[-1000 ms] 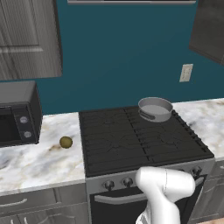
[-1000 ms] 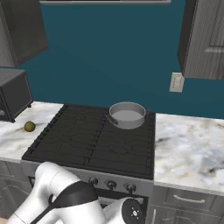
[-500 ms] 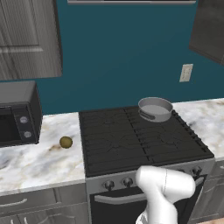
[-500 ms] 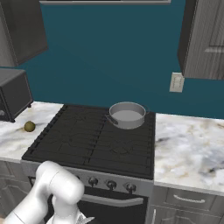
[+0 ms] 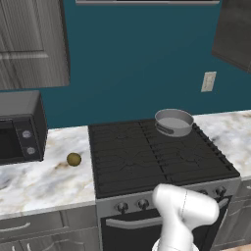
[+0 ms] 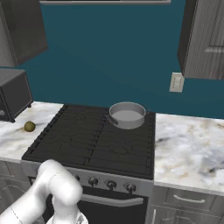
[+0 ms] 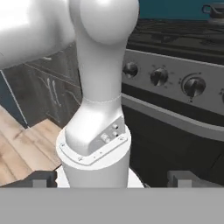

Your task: Turn on the burner for the pot on the stove. Wait thirty seconds for the pot to heat up. Then add the potato to the pot.

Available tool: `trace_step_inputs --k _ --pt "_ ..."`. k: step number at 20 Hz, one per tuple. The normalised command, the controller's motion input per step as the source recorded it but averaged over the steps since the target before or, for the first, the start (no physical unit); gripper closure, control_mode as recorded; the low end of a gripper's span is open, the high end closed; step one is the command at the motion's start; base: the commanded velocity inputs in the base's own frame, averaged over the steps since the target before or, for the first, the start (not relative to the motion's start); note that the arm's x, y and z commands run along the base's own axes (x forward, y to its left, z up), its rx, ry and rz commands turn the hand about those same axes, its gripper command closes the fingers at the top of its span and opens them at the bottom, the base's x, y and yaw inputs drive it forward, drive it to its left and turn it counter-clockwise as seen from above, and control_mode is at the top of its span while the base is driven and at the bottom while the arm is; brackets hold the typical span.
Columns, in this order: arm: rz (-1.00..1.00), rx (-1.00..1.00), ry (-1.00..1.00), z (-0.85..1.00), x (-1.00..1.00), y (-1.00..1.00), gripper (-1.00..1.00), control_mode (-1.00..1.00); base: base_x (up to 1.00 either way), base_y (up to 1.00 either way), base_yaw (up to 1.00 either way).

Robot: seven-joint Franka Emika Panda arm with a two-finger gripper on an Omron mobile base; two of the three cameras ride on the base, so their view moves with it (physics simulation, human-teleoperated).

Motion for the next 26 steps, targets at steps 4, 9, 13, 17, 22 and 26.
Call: trace_step_inputs --k 4,9,13,17,22,26 --pt "-0.24 0.0 -0.2 -0.25 0.08 0.12 -1.0 -1.0 0.0 0.0 0.0" --pt "-0.27 0.02 -0.1 -0.11 0.29 0.09 -1.0 -1.0 0.0 0.0 0.0" --pt "-0.26 0.1 -0.09 -0.02 0.14 0.1 -1.0 -1.0 0.0 0.0 0.0" --pt "-0.17 0.03 -0.16 0.0 0.01 0.02 -1.0 -1.0 0.0 0.0 0.0" --pt "-0.16 0.0 -0.14 -0.04 0.01 0.0 -1.0 -1.0 0.0 0.0 0.0" --pt "-0.05 0.0 -0.04 -0.02 0.07 0.0 -1.0 -1.0 0.0 0.0 0.0"
